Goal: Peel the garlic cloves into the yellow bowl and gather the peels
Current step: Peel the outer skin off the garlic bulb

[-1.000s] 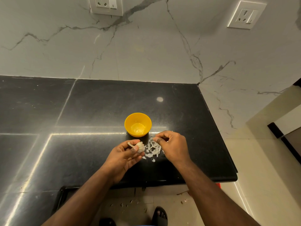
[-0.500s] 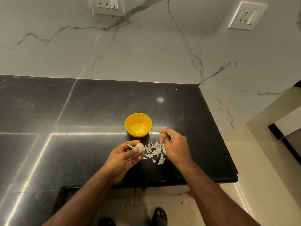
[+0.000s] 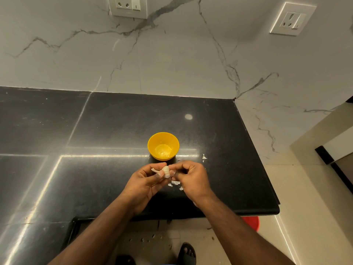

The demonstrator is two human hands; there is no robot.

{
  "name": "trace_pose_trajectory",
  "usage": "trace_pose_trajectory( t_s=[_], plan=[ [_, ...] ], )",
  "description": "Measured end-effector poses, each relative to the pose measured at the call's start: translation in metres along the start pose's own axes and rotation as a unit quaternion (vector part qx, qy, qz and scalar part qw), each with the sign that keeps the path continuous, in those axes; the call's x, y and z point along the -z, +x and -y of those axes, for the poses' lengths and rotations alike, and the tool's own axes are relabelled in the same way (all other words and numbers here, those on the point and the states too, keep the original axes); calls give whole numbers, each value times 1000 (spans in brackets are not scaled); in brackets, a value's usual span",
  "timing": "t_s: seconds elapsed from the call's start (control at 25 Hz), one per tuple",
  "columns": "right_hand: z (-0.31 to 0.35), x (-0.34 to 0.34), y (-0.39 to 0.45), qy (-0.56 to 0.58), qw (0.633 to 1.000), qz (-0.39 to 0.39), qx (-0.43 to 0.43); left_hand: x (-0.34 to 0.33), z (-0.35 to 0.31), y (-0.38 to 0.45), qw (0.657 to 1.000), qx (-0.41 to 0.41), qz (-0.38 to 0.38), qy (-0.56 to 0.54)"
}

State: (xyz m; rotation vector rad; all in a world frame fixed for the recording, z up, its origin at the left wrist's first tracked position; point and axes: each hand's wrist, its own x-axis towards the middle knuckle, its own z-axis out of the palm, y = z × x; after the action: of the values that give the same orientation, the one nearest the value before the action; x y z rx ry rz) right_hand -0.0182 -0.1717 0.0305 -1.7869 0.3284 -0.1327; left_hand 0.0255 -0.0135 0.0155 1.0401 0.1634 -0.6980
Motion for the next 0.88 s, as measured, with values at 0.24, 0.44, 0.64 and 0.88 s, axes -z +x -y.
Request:
trace_pose_trajectory(
  t_s=[0.24, 0.44, 0.64, 0.88],
  plan=[
    [4, -6, -1, -113, 993, 2, 30, 3, 3, 2, 1000, 9, 7, -17],
    [6, -9, 3, -154, 988, 17, 27, -3, 4, 0, 998, 16, -14, -63],
    [-4, 20, 16, -153, 988, -10, -29, 3, -5, 0, 995, 28, -34, -87],
    [4, 21, 15, -216, 975, -25, 43, -2, -3, 1, 997, 36, -32, -65]
  ],
)
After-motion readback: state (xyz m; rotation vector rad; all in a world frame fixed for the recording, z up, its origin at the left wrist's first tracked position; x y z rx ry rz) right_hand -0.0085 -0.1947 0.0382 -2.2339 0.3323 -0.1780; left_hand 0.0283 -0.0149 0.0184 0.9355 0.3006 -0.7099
